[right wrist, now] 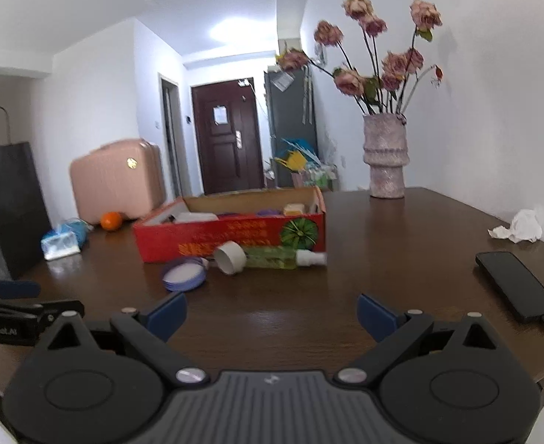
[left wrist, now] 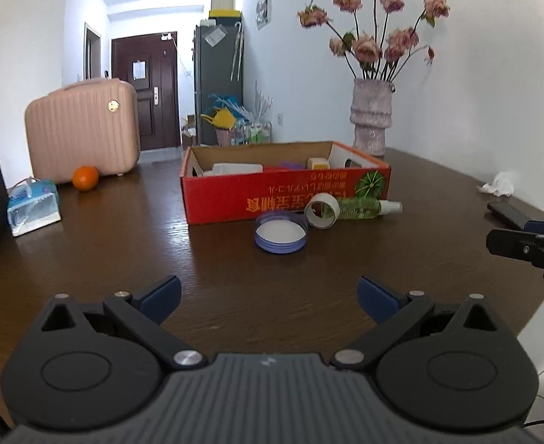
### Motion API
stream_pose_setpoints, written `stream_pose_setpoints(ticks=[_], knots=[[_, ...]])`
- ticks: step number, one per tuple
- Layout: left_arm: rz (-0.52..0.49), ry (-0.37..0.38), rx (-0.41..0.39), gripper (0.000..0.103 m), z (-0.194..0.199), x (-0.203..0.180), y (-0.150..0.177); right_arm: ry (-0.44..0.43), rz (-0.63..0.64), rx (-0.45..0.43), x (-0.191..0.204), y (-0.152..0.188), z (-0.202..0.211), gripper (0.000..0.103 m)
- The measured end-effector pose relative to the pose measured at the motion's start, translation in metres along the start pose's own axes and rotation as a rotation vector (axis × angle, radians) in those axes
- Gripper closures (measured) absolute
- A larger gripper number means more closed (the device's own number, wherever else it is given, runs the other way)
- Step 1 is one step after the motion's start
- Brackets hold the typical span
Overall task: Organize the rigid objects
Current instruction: 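Lift both tools out of the box and back toward the items, then grasp the blue-rimmed white lid with the left tool while the right tool grasps the tape roll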
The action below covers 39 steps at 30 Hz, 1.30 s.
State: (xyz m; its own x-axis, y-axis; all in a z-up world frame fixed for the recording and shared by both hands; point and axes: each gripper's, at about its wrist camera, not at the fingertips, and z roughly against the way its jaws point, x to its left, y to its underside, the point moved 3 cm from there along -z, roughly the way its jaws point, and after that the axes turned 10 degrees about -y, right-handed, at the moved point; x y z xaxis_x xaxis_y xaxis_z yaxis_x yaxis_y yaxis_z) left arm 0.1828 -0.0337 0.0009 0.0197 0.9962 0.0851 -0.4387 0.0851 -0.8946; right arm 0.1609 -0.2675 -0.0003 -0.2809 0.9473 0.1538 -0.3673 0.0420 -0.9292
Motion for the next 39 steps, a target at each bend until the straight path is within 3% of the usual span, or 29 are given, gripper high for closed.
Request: stream_pose_setpoints(ticks=[8,13,17,20,24,29,32,35,39], knots=[[-0.077,0.022,0.037,0.001,-0.07,-0.021,-0.026,-0.035,-0.038,0.083,-0.018,-0.009,-0.057,0.016],[-0.098,0.046,0.092,0.004,-0.124,-0.032,-0.044,-0.083,-0.022,0.123,-0.019,-0.027,-0.103,0.03],[-0.09,0.079,0.132,0.005,-0.158,-0.038,-0.055,-0.111,0.017,0.132,-0.018,-0.046,-0.139,0.031],[-0.088,0.09,0.149,0.01,-0.176,-0.041,-0.057,-0.134,0.038,0.157,-0.017,-0.056,-0.167,0.032],[-0.041,0.071,0.212,0.033,-0.196,-0.035,-0.054,-0.17,0.101,0.19,-0.014,-0.06,-0.205,0.037],[0.0,0.095,0.226,0.035,-0.195,-0.022,-0.054,-0.239,0.116,0.21,-0.006,-0.062,-0.232,0.043],[0.023,0.101,0.225,0.035,-0.182,-0.011,-0.053,-0.248,0.093,0.22,-0.003,-0.058,-0.242,0.072],[0.021,0.087,0.235,0.035,-0.166,-0.003,-0.045,-0.265,0.067,0.211,0.002,-0.054,-0.237,0.072],[-0.047,0.089,0.209,0.035,-0.128,-0.001,-0.031,-0.399,-0.102,0.278,0.004,-0.044,-0.215,0.072]])
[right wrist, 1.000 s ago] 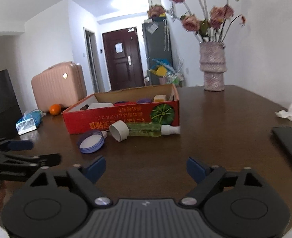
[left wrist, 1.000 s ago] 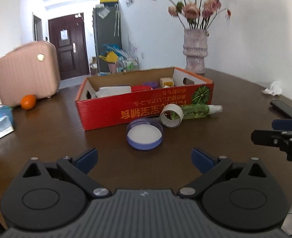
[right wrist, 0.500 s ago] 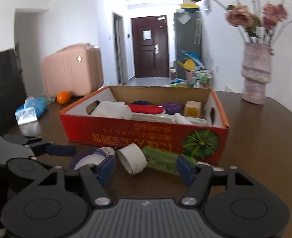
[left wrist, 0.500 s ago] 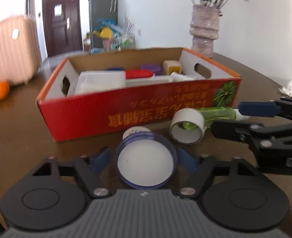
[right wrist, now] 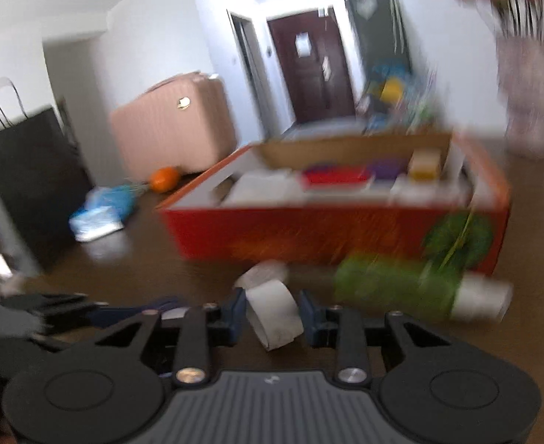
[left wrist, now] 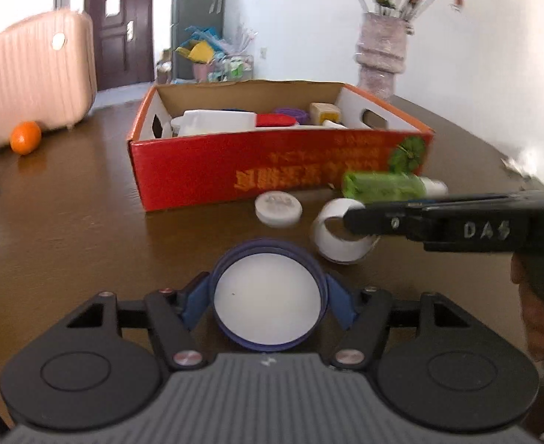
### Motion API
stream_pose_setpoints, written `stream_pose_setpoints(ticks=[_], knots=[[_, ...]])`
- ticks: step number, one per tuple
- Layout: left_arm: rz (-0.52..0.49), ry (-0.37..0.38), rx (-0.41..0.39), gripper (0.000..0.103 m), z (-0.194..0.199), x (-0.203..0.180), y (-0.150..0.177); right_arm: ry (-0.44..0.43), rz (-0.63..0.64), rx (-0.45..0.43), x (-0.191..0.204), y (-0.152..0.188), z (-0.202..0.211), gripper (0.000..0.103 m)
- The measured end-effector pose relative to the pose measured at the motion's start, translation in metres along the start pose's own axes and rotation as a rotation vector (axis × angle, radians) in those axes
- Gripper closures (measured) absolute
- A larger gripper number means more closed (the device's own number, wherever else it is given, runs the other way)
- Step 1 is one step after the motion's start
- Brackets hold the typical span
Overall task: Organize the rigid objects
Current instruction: 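Grasp the blue-rimmed white lid with the left tool while the right tool grasps the tape roll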
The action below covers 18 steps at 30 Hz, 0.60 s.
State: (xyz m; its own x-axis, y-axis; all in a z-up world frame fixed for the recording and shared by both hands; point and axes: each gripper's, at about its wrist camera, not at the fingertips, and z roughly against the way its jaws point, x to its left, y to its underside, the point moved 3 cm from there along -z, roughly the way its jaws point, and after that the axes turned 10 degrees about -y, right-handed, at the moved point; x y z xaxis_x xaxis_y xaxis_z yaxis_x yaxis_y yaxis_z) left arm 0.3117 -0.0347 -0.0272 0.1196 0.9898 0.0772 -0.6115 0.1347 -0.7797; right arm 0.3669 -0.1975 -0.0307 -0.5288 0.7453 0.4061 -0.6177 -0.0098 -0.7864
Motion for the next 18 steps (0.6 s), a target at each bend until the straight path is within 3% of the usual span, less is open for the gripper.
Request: stream_pose_setpoints(ticks=[4,7,9,10,15,18], knots=[[-0.056,0.023,-0.046,0.035,0.037,-0.003,0.022,-0.194,-0.278,0.074,0.001,0.029,0.024,0.074],[-0.089,0.019,-0.036,0.034,0.045,-0.007,0.036,-0.239,-0.377,0.098,0.001,0.051,0.034,0.07],[-0.097,-0.012,-0.021,0.034,0.042,-0.008,0.041,-0.158,-0.382,0.085,-0.002,0.058,0.04,0.071],[-0.1,-0.024,-0.018,0.033,0.041,-0.008,0.042,-0.122,-0.363,0.065,0.0,0.059,0.045,0.065],[-0.092,-0.033,-0.025,0.024,0.046,-0.005,0.046,0.066,-0.147,-0.036,0.02,0.052,0.075,0.043],[-0.083,-0.027,-0.014,0.023,0.046,-0.004,0.048,0.157,-0.01,-0.048,0.032,0.051,0.078,0.041]])
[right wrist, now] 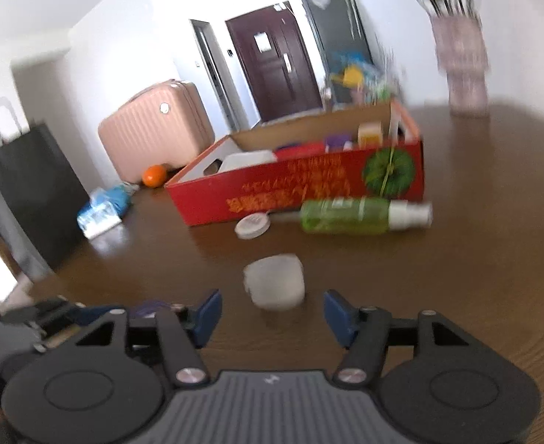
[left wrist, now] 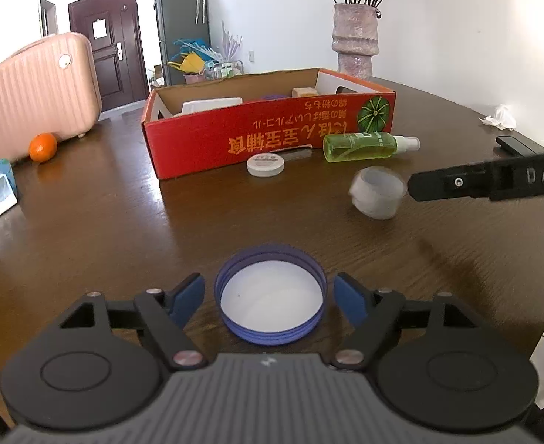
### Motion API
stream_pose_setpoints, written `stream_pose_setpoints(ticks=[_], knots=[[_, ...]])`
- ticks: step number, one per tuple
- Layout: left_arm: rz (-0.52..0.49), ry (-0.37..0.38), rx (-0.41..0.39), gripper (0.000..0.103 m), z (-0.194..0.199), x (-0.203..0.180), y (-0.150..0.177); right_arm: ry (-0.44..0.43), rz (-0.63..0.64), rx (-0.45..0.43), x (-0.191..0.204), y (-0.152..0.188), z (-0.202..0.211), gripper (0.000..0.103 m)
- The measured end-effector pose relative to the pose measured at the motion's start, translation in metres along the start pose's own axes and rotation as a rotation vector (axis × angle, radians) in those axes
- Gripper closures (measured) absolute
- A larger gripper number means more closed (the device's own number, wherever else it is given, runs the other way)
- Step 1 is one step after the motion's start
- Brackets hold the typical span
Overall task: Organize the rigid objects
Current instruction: 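Grasp the blue-rimmed white lid with the left tool while the right tool grasps the tape roll, then carry the blue-rimmed lid and tape roll into the box and open both tools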
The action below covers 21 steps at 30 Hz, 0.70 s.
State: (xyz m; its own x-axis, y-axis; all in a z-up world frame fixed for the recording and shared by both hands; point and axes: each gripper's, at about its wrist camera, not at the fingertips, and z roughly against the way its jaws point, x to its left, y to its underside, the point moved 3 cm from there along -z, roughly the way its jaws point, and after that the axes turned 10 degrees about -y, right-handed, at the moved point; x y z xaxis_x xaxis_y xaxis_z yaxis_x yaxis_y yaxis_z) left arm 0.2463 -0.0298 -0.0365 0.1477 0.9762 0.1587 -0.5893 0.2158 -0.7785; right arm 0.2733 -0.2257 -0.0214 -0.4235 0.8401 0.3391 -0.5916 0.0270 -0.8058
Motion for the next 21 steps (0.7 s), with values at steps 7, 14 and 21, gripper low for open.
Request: stream_pose_setpoints(ticks=[7,14,21], knots=[[0.017,0.019,0.017,0.028,-0.002,0.005,0.004,0.079,0.128,0.05,0.014,0.001,-0.032,0.038],[0.046,0.013,0.021,0.036,-0.002,0.012,0.003,0.114,0.187,0.095,0.02,0.001,-0.054,0.061],[0.066,0.05,-0.016,0.036,0.012,0.01,-0.006,0.087,0.185,0.077,0.025,0.011,-0.023,0.061]])
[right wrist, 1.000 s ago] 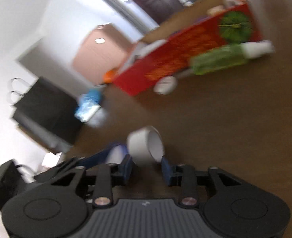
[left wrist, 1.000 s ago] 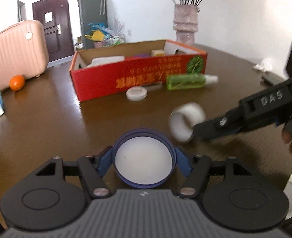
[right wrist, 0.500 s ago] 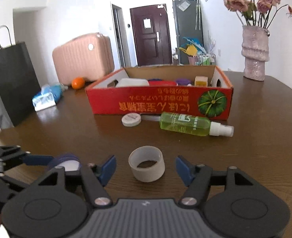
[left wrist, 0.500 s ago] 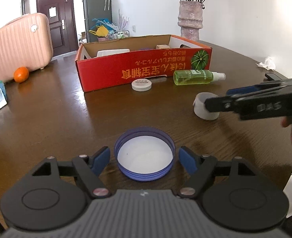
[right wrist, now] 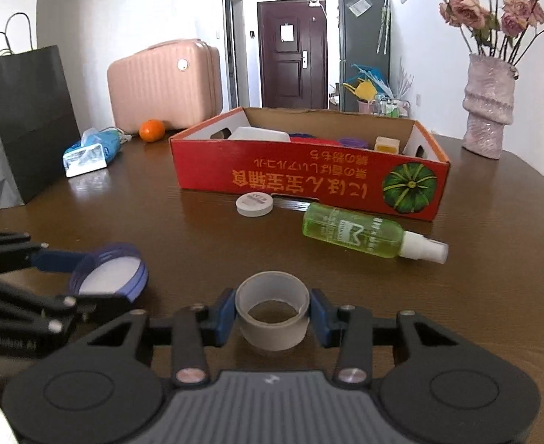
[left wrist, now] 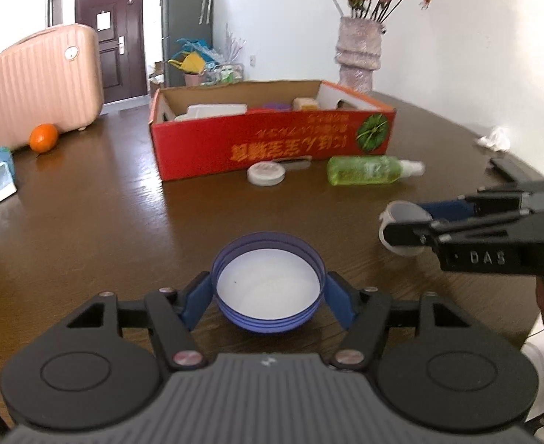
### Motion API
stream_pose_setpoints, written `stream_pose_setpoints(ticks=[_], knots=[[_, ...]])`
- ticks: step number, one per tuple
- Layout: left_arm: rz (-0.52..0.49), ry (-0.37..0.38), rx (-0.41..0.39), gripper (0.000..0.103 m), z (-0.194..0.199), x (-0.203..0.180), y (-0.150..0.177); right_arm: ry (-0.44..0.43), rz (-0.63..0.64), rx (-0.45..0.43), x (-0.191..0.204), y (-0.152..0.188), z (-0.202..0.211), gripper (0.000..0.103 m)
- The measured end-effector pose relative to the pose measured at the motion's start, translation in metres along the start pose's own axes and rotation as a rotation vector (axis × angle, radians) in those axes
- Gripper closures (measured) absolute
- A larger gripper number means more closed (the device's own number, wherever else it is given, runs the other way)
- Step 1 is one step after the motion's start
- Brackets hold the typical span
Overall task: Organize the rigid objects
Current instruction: 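Carry the blue-rimmed lid and tape roll into the box and open both tools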
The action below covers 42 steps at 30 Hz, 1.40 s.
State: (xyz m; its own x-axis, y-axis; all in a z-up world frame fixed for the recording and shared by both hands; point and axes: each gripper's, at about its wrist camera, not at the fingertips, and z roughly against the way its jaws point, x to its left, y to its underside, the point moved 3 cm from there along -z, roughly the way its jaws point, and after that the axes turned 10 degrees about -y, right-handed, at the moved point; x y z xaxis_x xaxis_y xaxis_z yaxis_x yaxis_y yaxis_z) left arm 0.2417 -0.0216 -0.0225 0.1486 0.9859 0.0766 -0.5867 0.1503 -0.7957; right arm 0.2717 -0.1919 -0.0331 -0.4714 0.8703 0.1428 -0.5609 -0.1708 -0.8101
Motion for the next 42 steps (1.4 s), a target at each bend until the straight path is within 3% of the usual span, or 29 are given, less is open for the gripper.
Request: stream_pose_setpoints(ticks=[4,8,12,15,17,21,28,30,35,42], knots=[[0.031,0.053,-0.013,0.036,-0.002,-0.003,-0.019,0.021,-0.024,-0.038,-0.009,-0.002,0.021,0.061],[0.038,0.07,-0.062,0.036,-0.015,-0.004,-0.058,0.027,-0.033,-0.084,-0.024,-0.02,0.028,0.061],[0.023,0.081,-0.111,0.036,-0.045,-0.003,-0.114,0.004,-0.009,-0.128,-0.041,-0.056,0.02,0.061],[0.04,0.11,-0.078,0.036,-0.084,-0.003,-0.151,-0.014,0.006,-0.154,-0.062,-0.096,-0.003,0.061],[0.04,0.085,-0.044,0.036,-0.113,-0.006,-0.169,-0.007,-0.003,-0.15,-0.077,-0.118,-0.024,0.061],[-0.003,0.042,-0.018,0.036,-0.156,-0.015,-0.185,-0.006,-0.048,-0.085,-0.109,-0.147,-0.077,0.061],[0.005,0.103,0.02,0.03,-0.194,-0.01,-0.18,-0.01,-0.101,-0.041,-0.137,-0.147,-0.12,0.06],[-0.003,0.112,0.011,0.025,-0.193,-0.01,-0.175,-0.015,-0.112,-0.037,-0.139,-0.143,-0.124,0.059],[0.007,0.085,0.001,0.025,-0.177,-0.001,-0.18,-0.01,-0.128,-0.049,-0.139,-0.142,-0.117,0.057],[0.035,-0.008,-0.071,0.021,-0.107,0.033,-0.171,0.022,-0.041,-0.089,-0.115,-0.141,-0.054,0.051]])
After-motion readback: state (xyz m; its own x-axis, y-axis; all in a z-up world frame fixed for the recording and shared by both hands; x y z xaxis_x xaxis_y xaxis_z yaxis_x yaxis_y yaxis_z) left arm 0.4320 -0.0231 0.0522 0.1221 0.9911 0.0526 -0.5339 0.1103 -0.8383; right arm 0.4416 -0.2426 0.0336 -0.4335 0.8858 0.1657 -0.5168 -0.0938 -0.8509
